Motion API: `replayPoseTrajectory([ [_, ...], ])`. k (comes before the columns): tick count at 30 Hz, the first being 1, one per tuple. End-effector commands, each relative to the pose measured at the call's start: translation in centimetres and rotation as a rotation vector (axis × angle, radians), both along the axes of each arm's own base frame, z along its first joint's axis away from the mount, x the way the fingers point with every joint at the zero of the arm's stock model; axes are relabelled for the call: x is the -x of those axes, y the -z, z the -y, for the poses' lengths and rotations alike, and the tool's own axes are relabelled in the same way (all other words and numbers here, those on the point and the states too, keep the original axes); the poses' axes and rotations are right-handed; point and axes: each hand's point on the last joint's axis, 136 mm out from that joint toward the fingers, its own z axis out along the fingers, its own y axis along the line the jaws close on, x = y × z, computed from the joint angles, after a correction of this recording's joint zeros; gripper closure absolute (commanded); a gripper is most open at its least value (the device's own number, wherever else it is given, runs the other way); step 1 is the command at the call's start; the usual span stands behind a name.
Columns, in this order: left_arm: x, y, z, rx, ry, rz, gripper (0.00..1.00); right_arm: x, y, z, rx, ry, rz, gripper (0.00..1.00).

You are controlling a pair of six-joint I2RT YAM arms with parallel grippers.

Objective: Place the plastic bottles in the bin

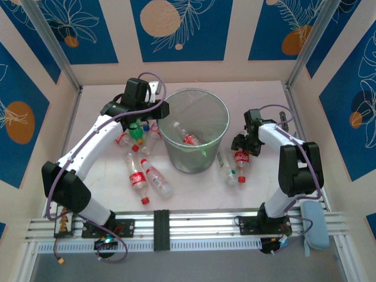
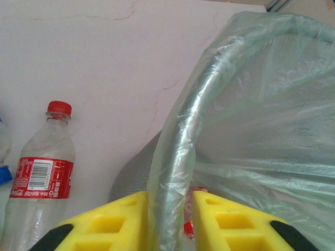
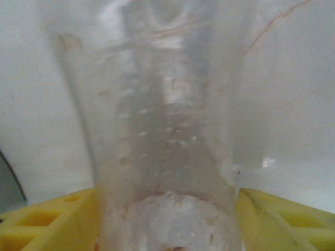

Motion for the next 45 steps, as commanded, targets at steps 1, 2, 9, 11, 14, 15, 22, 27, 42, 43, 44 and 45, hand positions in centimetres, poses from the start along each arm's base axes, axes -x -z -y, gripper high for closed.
replayPoseTrajectory([
  [1,0.7,0.7,1.2,0.016,0.037,-0.022,0.72,1.8,1.4,0.3,0.019,-0.003,-0.069,0.35],
  [2,0.7,0.7,1.2,0.016,0.037,-0.021,0.72,1.8,1.2,0.3,0.02,-0.002,-0.064,0.35],
  [9,0.8,0.5,1.1,0.012,0.036,-0.016,0.72,0.5,-3.1,1.1,0.015,0.01,0.057,0.4],
  [11,0.7,0.6,1.1,0.014,0.036,-0.017,0.72,0.1,-5.1,1.4,0.013,0.009,0.106,0.4],
  [14,0.7,0.6,1.2,0.016,0.038,-0.018,0.72,-0.5,-8.7,1.8,0.007,0.008,0.192,0.41],
  [15,0.7,0.7,1.2,0.017,0.038,-0.018,0.72,-0.7,-10.2,1.9,0.003,0.006,0.229,0.41],
  [22,0.5,0.6,1.4,0.021,0.039,-0.016,0.72,-1.0,-24.6,0.8,-0.064,-0.035,0.626,0.43],
  [27,0.5,0.7,1.5,0.027,0.04,-0.017,0.72,-0.3,-33.6,-1.7,-0.159,-0.107,0.859,0.44],
  [42,0.5,0.7,2.0,0.04,0.031,-0.015,0.75,-2.6,-39.5,-18.2,-0.337,-0.557,0.923,0.49],
  [43,0.4,0.6,1.9,0.045,0.026,-0.012,0.75,-2.6,-38.6,-19.2,-0.344,-0.585,0.889,0.5],
  [44,0.4,0.5,1.9,0.048,0.023,-0.008,0.75,-2.6,-37.7,-20.1,-0.348,-0.608,0.856,0.5],
  [45,0.4,0.4,2.0,0.05,0.02,-0.005,0.76,-2.6,-36.8,-20.7,-0.351,-0.625,0.827,0.51],
])
